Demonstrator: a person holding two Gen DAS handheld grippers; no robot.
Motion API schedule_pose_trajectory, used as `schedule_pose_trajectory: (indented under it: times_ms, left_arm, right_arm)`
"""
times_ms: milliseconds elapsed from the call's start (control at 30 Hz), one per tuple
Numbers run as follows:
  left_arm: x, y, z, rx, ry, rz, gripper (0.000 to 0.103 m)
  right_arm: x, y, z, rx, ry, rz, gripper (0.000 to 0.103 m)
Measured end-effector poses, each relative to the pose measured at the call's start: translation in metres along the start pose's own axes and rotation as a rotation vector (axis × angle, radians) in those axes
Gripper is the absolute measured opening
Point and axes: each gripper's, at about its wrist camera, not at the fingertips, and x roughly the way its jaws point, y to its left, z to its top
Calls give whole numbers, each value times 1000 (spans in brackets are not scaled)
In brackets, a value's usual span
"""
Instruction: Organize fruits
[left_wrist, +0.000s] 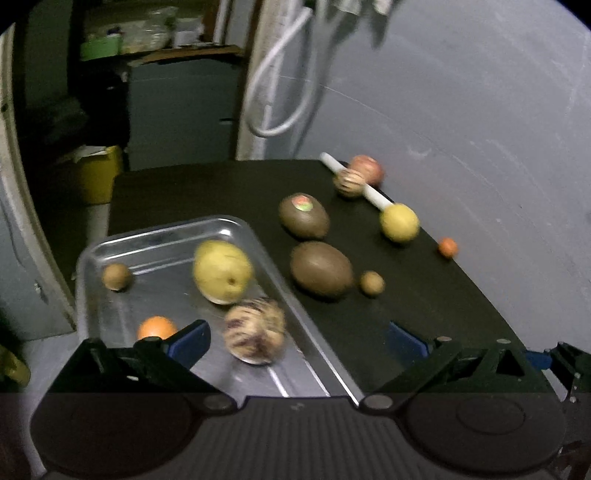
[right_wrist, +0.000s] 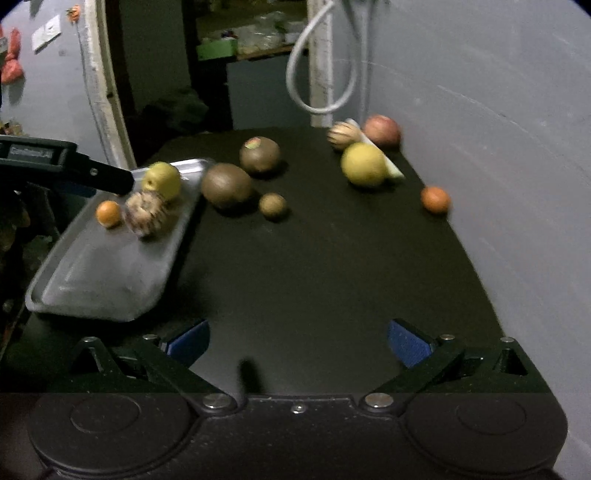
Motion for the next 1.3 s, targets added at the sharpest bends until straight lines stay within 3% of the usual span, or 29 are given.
schedule_pose_trajectory:
  times_ms: [333, 633, 900, 1100, 1300]
  left_arm:
    - [2, -34, -15, 182, 83, -23, 102]
    - [2, -41, -19, 272, 135, -16, 102]
    - [6, -49, -5, 452, 150, 1, 102]
    - [11, -52, 3, 512, 150, 13, 102]
    - [18, -58, 11, 540, 131, -4, 102]
  right_arm:
    - [-15, -21, -26, -41, 42, -19, 102]
    - [-17, -27, -34, -53, 53, -14, 102]
    - [-12, -33, -25, -139, 49, 12, 102]
    - [-6, -38, -14, -142, 24, 10, 102]
    - [-1, -46, -2, -97, -17, -53, 102]
